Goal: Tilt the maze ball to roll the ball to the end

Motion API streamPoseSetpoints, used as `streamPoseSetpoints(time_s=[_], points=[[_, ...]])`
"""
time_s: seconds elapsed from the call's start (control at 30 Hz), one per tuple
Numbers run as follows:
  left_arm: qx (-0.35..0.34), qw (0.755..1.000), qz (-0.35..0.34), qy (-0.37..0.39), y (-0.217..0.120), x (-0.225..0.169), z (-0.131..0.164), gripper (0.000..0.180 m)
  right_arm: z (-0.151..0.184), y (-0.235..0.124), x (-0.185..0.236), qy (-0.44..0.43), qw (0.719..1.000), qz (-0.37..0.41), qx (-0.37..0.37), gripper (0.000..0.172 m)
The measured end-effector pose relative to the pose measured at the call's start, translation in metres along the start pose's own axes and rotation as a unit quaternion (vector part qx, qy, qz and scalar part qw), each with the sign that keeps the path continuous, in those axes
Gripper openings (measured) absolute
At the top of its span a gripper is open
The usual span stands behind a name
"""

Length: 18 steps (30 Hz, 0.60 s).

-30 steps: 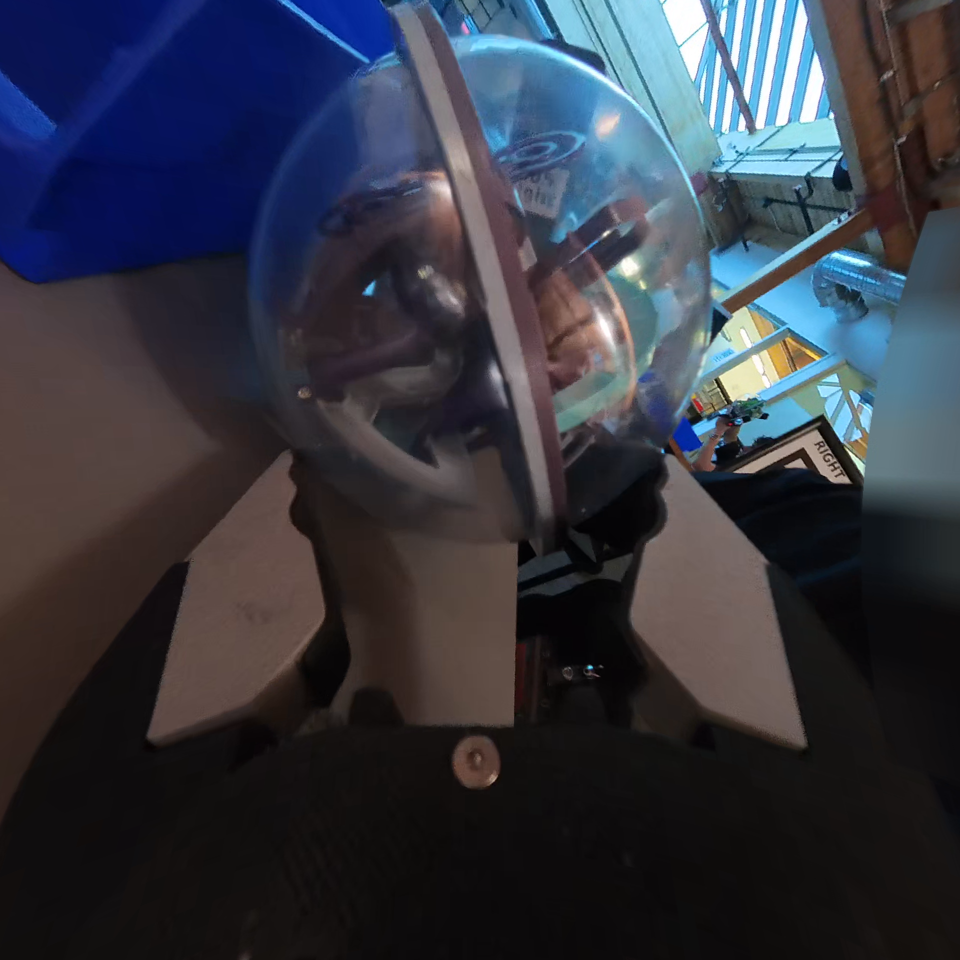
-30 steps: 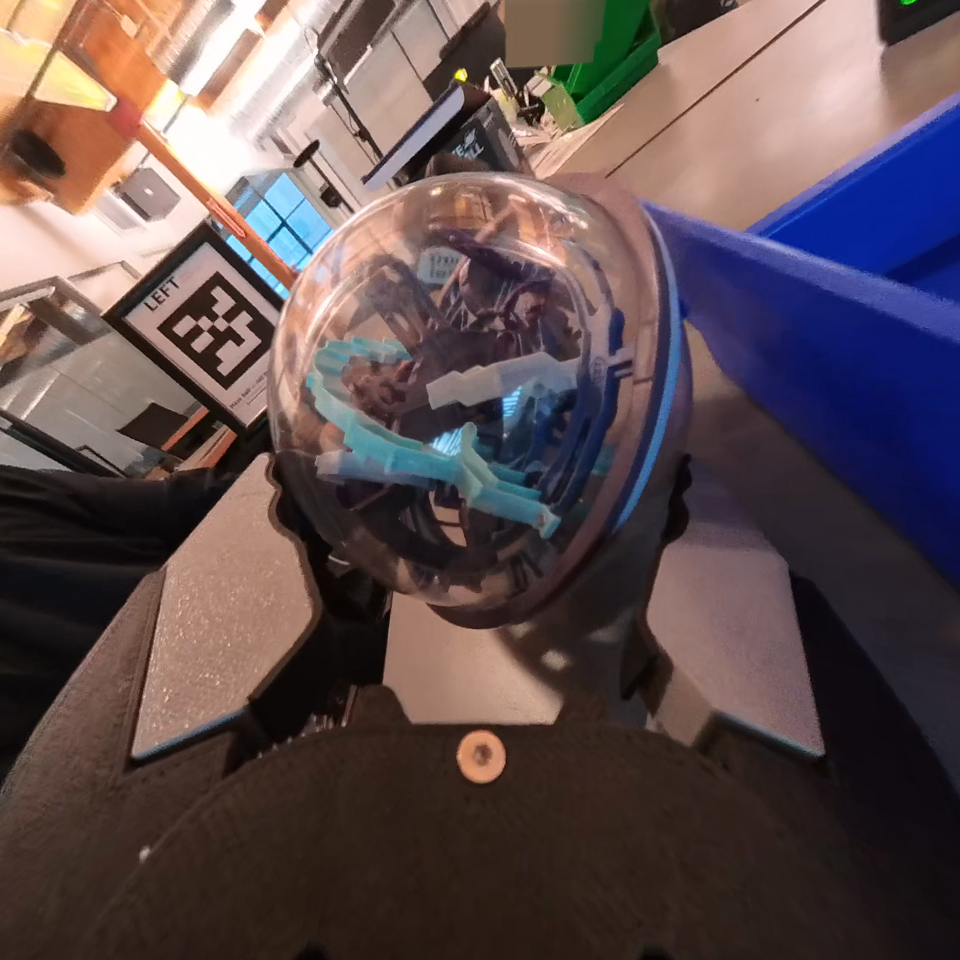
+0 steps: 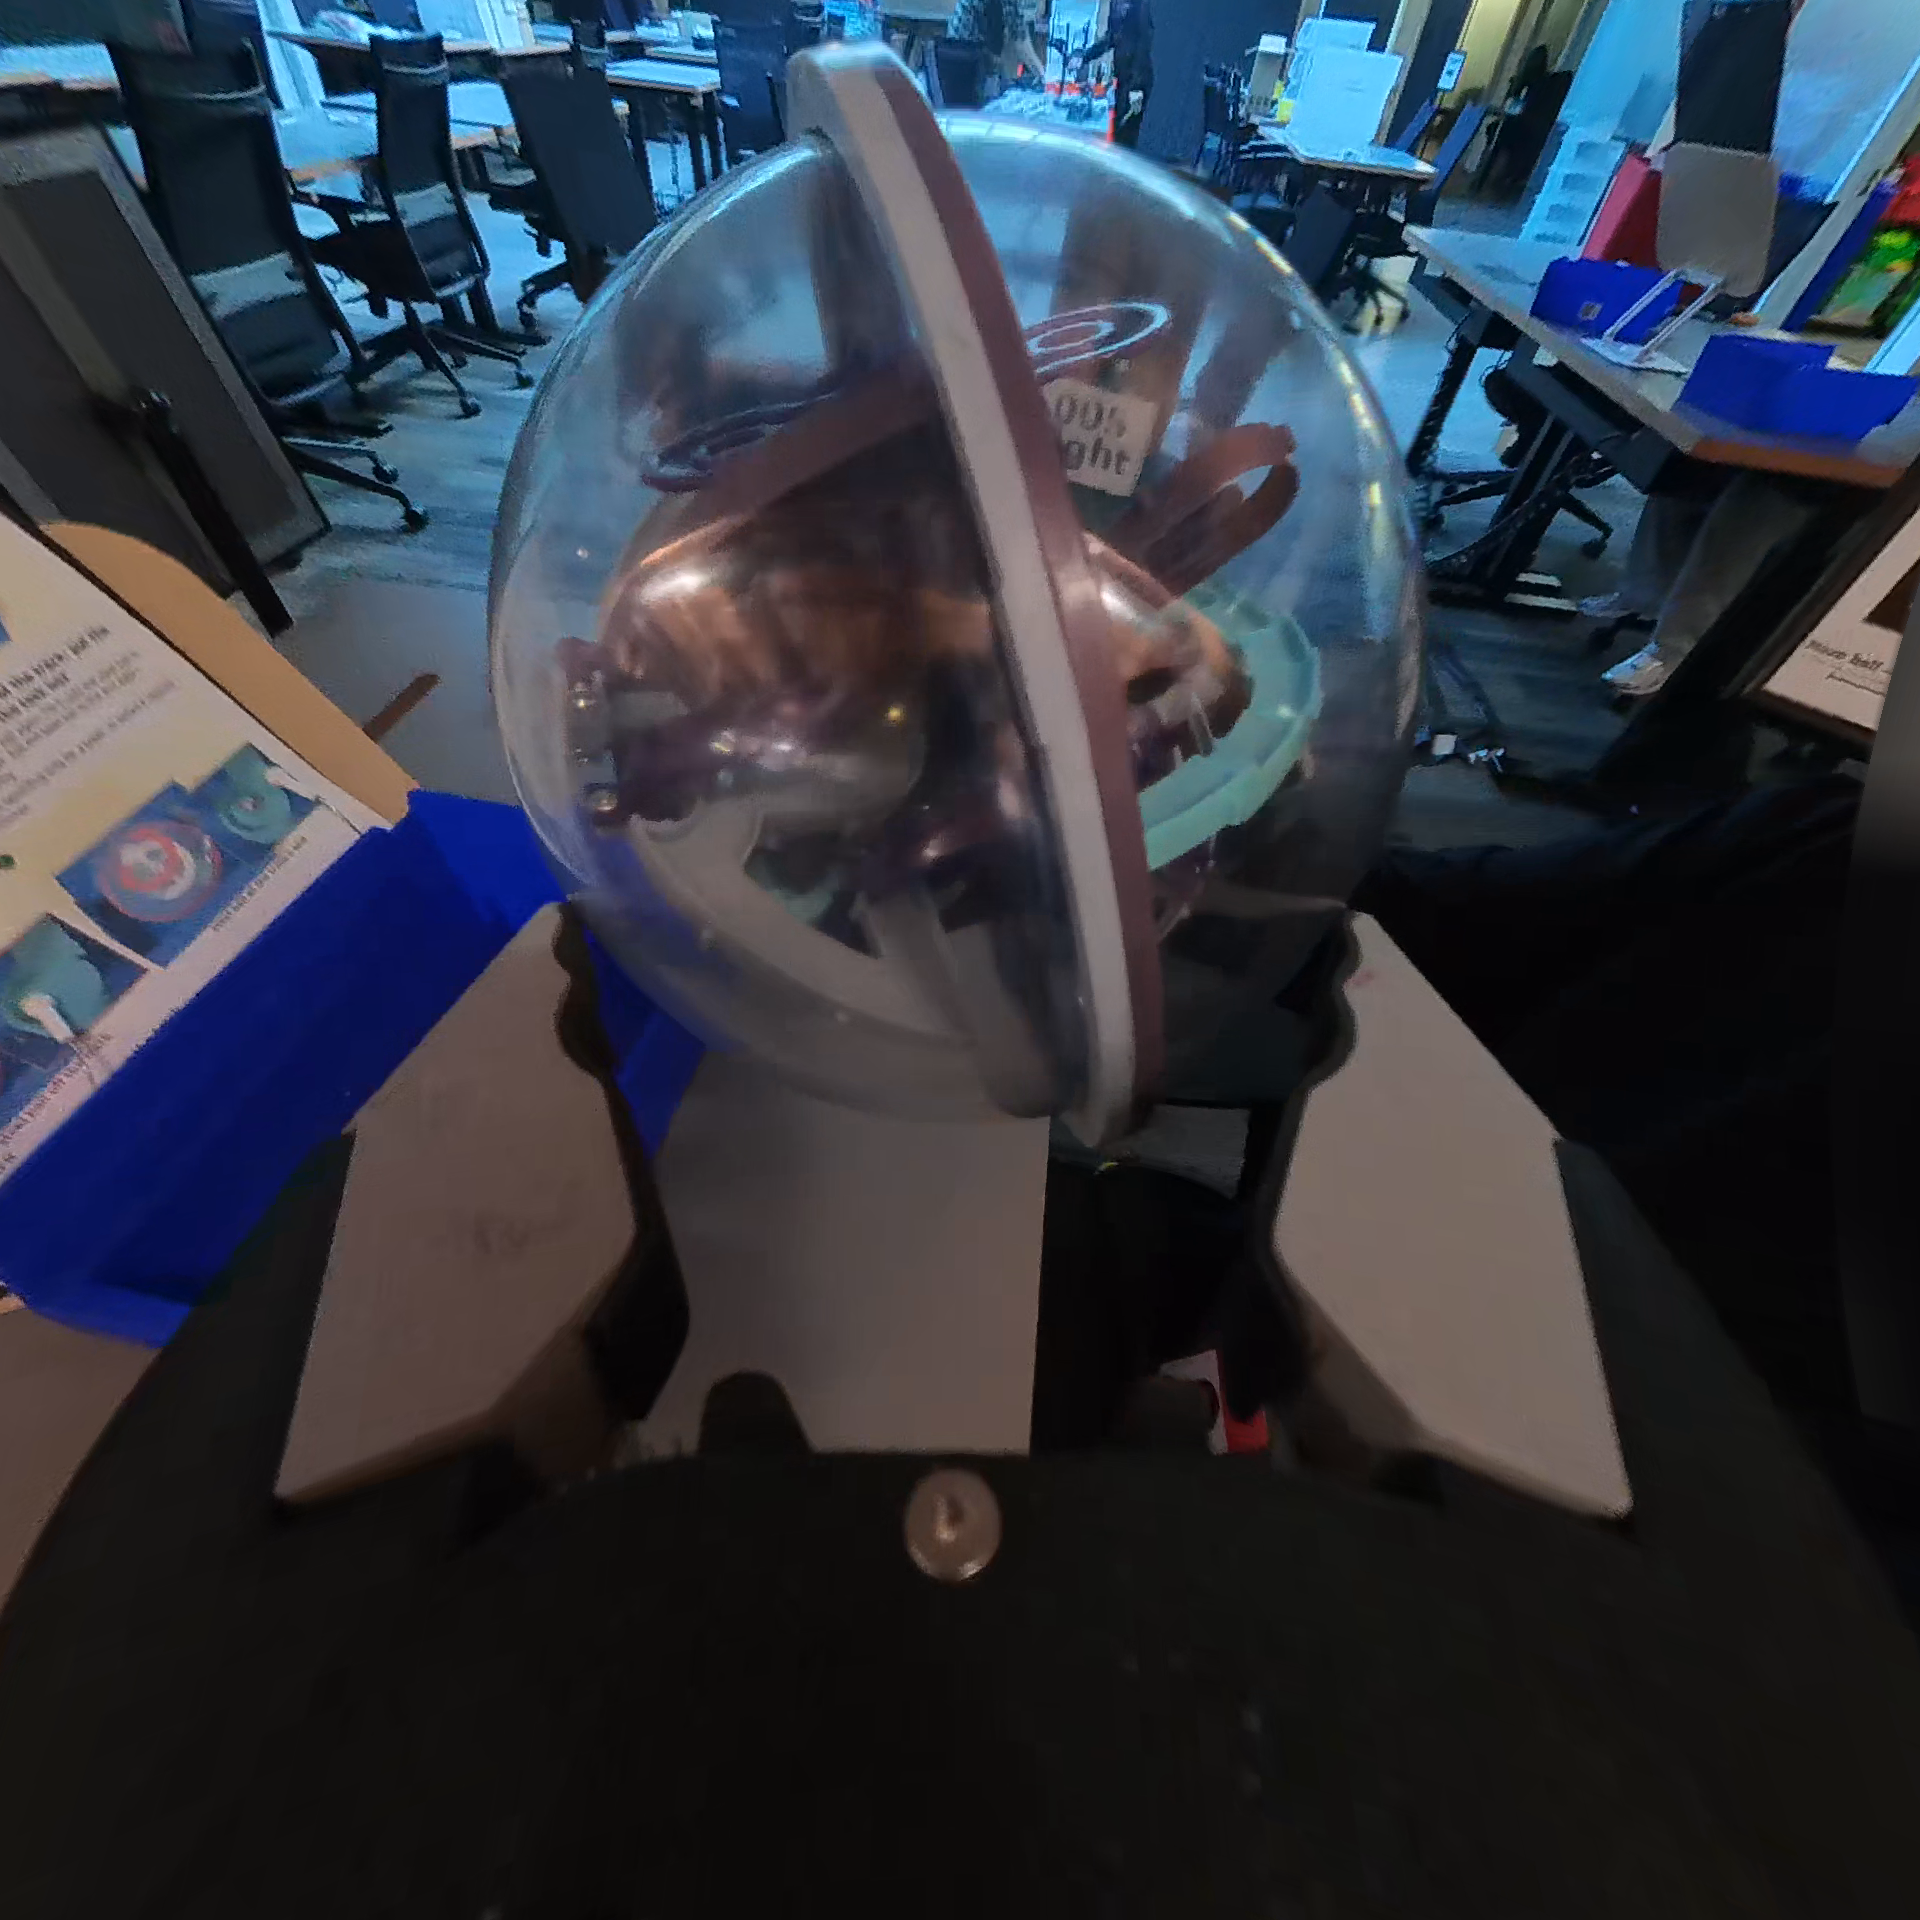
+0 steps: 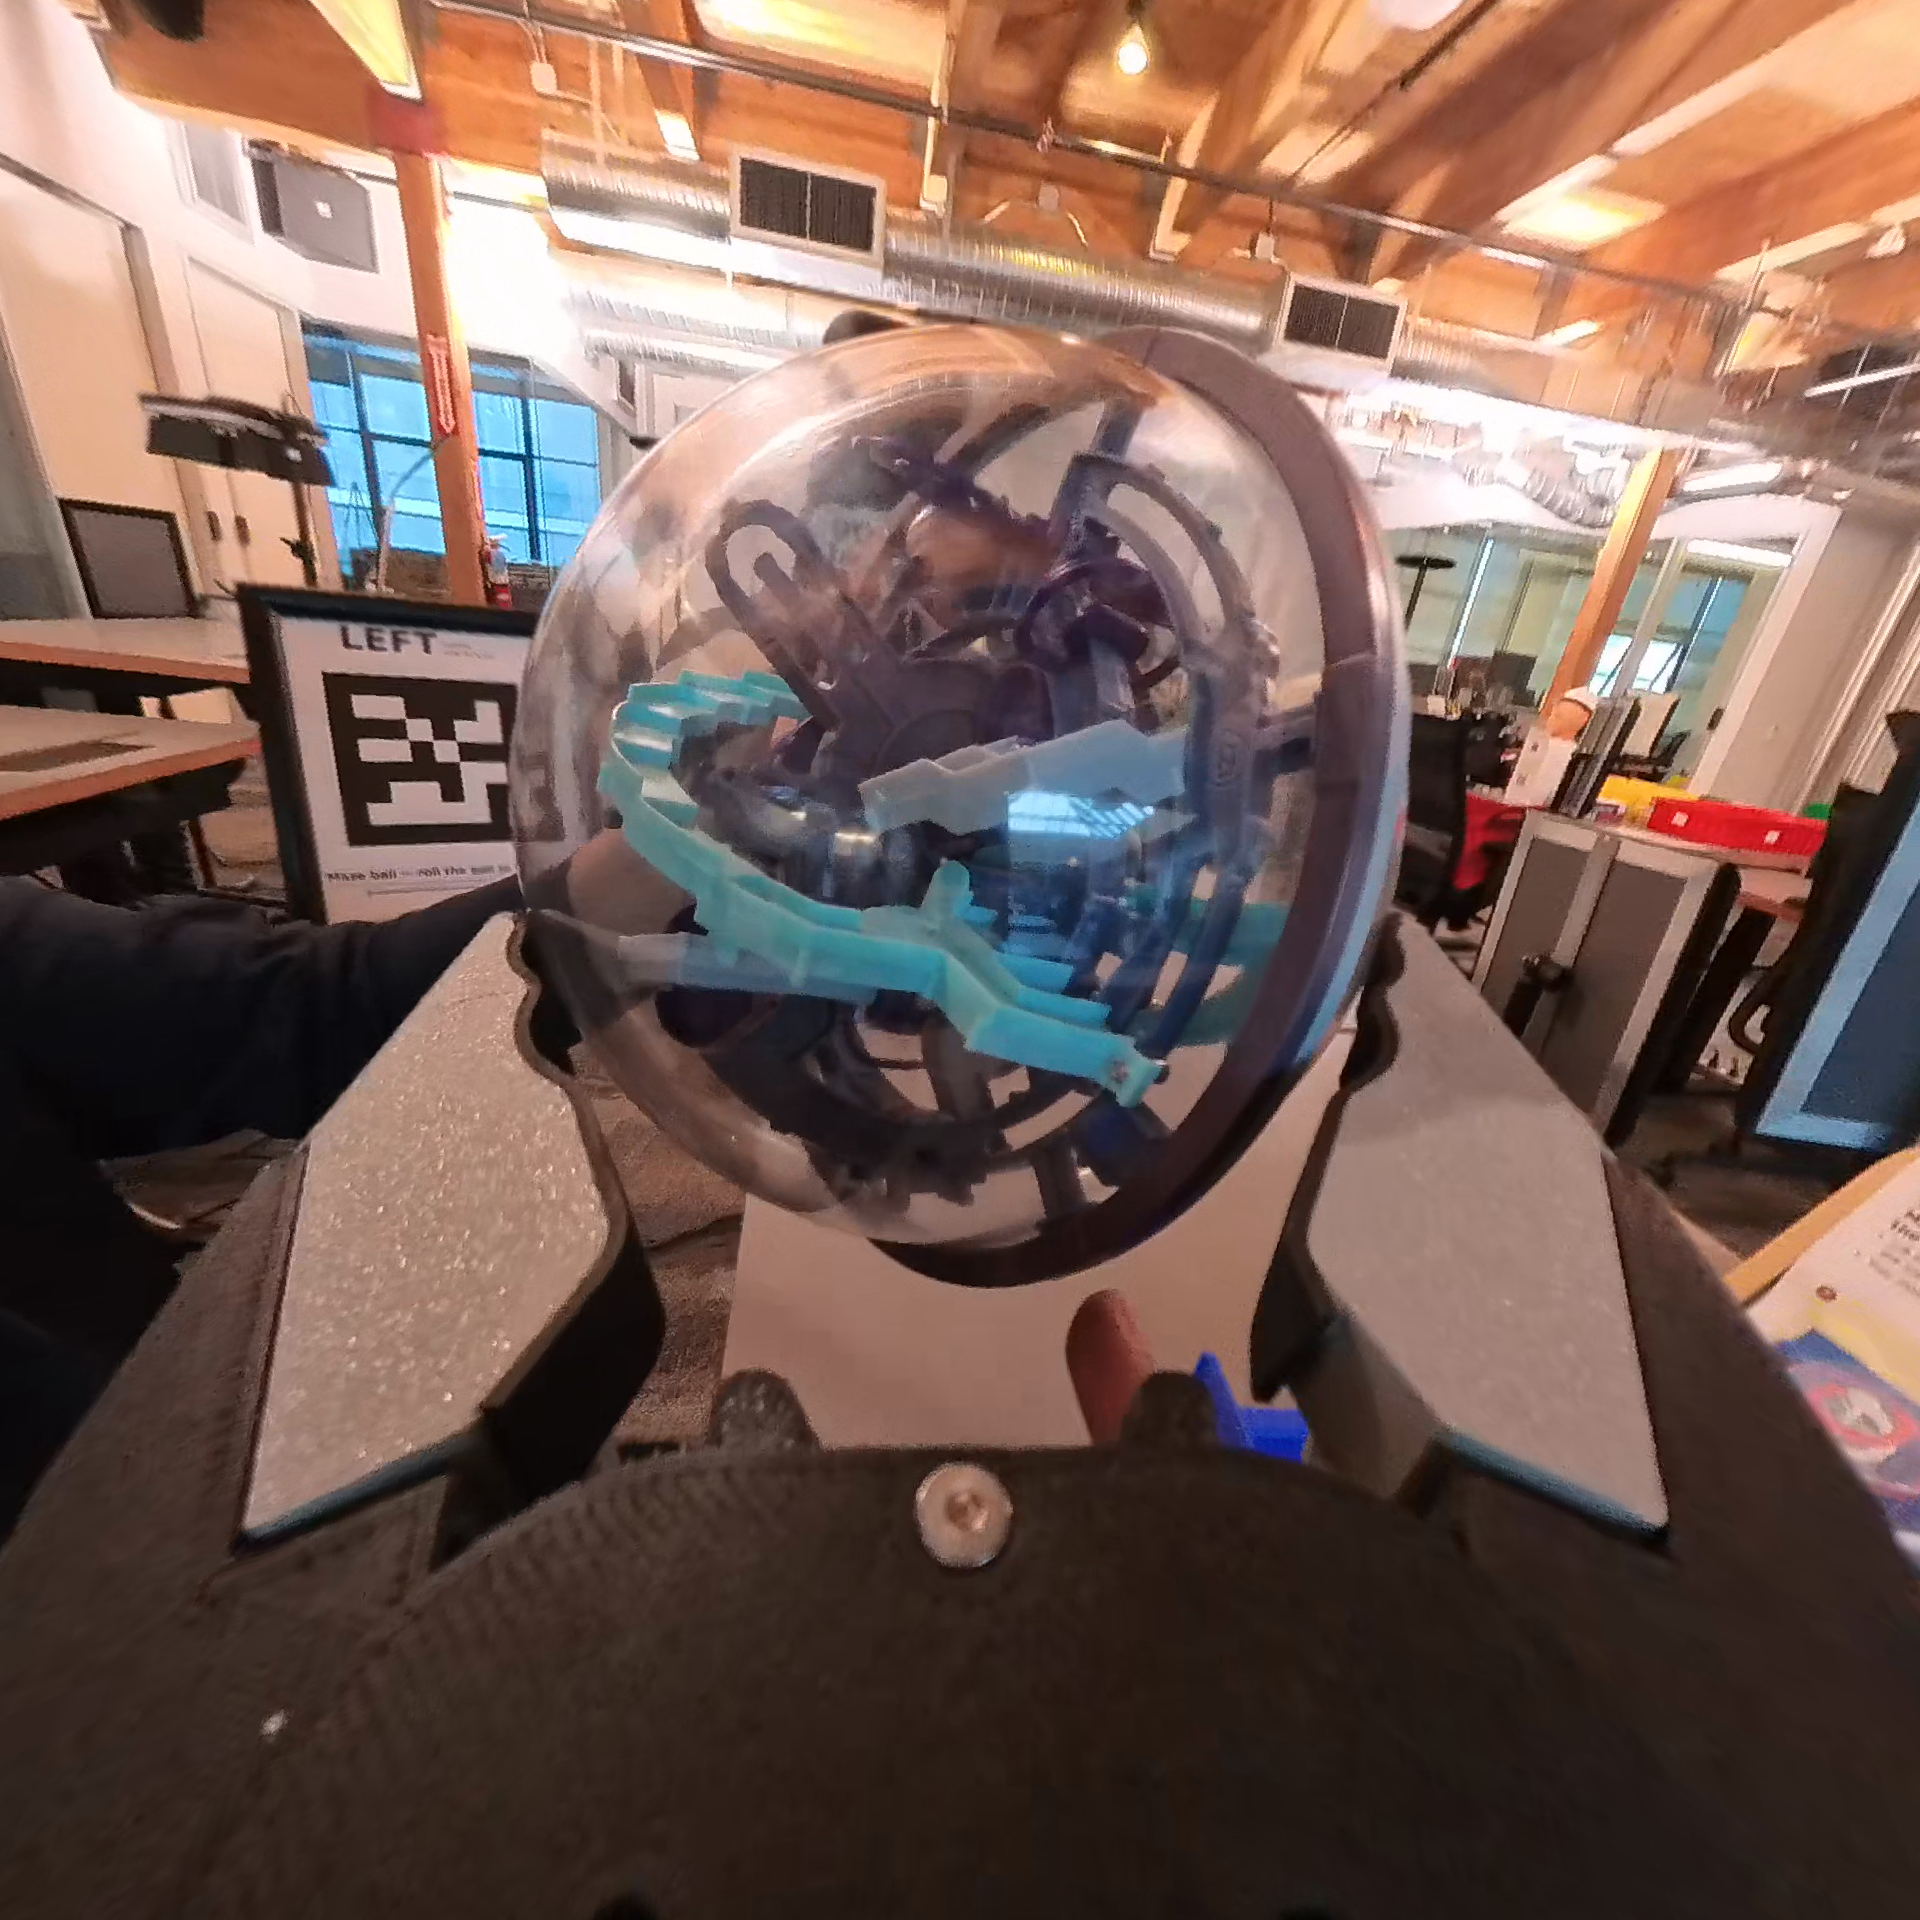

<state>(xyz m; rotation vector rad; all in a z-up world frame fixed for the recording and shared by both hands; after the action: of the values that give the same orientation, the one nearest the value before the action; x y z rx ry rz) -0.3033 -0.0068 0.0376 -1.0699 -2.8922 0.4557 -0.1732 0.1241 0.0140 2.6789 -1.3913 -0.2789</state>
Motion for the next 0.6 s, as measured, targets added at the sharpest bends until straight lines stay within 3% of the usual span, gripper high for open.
streamPoseSetpoints(time_s=[0.4,0.6], points=[[0.084,0.993,-0.046,0.076,0.007,-0.049,-0.054,0.135,-0.028,-0.018,0.027,-0.055,0.990,-0.013,-0.128,0.147],[0.081,0.990,-0.066,0.093,0.007,-0.059,-0.052,0.135,-0.029,-0.019,0.030,-0.070,0.985,-0.032,-0.152,0.148]])
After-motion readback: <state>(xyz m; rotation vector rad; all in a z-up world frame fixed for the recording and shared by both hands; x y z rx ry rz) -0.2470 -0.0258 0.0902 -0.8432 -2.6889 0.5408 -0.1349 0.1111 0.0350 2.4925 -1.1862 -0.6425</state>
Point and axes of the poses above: each gripper's, where its closed fingertips meet, y out along the fingers, z out of its underside, x = y × z across the jaws, the point moved 8 cm from there along -y, back along the fingers, and after that the axes turned 1 degree about z, right-handed, at the moved point
